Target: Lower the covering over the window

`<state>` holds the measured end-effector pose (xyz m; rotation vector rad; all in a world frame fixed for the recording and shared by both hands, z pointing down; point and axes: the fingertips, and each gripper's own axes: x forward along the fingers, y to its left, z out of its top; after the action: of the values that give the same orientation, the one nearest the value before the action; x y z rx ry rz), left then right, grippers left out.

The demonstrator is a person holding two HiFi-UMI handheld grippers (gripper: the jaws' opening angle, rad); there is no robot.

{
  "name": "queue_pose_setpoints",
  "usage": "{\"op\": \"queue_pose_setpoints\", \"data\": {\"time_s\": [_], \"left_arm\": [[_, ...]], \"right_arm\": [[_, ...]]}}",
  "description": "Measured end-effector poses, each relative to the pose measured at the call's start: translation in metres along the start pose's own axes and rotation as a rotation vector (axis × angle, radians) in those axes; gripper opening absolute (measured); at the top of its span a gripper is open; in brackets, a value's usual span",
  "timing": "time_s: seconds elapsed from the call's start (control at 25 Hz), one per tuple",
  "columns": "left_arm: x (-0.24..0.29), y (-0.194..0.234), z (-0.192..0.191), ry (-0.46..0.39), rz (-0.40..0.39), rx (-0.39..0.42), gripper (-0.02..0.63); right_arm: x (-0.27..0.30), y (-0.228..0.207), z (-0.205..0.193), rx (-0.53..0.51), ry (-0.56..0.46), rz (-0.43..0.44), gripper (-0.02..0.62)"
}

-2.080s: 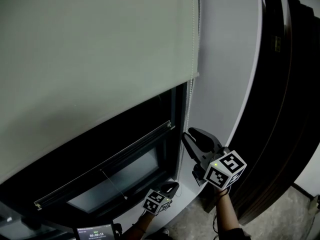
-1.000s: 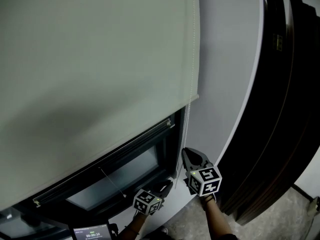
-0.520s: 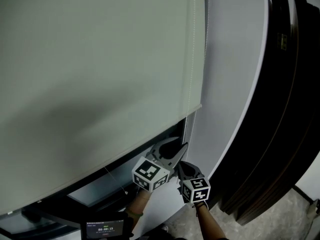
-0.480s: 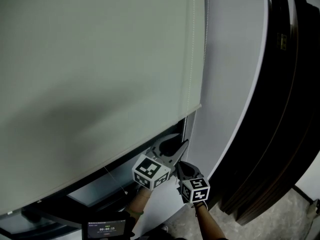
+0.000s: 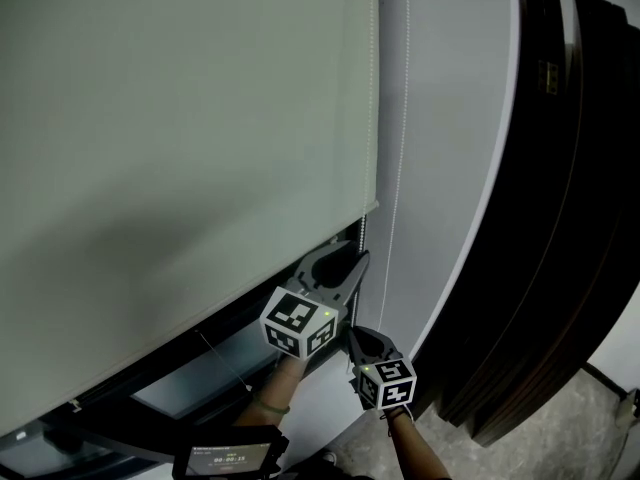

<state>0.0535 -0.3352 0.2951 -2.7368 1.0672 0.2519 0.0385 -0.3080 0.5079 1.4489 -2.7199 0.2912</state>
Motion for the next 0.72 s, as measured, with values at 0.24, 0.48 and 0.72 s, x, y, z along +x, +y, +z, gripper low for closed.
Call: {"op": "queue_pose_setpoints", "data": {"time_s": [0.24,0.48,0.72], "left_arm": [[-0.001,-0.009,0.005,-0.024,-0.067,-0.029,0.006],[-0.011,-0.005,-0.013,-0.01,-0.044,-0.057,0.003],[-0.033,-0.005,-0.09,0.119,0.003,-0.105,0.002]], "right_arm": [[-0.003,0.006,0.002,0.02,-0.012,0.007,0.018],[-0.007,0.009,-0.021,0.049,0.065,0.012,0.02],[-0.018,0.01,-0.093,0.103,0.219,0.012,0.02]]}}
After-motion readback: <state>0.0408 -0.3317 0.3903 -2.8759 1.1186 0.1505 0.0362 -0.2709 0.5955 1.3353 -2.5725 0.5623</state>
